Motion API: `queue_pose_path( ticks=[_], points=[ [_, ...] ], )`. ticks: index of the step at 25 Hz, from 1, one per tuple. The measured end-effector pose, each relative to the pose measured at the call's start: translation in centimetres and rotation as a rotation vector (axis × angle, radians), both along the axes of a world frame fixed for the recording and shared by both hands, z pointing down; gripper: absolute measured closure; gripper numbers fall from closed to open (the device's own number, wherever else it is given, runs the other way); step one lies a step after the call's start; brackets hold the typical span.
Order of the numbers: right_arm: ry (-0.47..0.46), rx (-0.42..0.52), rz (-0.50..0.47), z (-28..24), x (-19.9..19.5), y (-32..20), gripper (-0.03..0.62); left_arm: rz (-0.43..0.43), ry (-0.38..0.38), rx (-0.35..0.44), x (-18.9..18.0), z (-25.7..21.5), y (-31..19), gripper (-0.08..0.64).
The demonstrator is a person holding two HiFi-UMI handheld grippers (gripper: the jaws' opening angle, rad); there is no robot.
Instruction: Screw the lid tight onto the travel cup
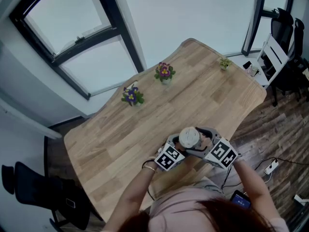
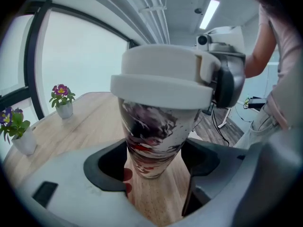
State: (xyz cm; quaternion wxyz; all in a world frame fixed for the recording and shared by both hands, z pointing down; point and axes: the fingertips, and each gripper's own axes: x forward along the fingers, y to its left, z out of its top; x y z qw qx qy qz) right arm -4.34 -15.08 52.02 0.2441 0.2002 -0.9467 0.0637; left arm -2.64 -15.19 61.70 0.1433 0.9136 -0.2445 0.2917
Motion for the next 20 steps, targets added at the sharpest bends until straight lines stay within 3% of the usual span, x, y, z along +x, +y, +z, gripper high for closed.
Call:
queue_pose_path(
  ticks=[5,8,14,20],
  points=[
    [-0.038,0.059,0.204,-0.09,0.14,-0.31,0.222,-0.087,-0.004,0.016,0.07,0.09,-0.17,0.209],
    [-0.033,0.093,0.277,0.06,0.21,-0.44,0.222,-0.085,-0.002,0.019,0.04,0.25,-0.14,0.209],
    [-0.066,0.007,0.203,-0.21,0.50,0.00,0.222,-0.058,0.015,-0.032,0.11,0.55,0.02,0.209],
    [-0.036,-0.072,0.039,0.06,0.32,-0.12,0.222,-0.025,0.013,-0.036,0.10,0.79,0.11,0.210]
  ],
)
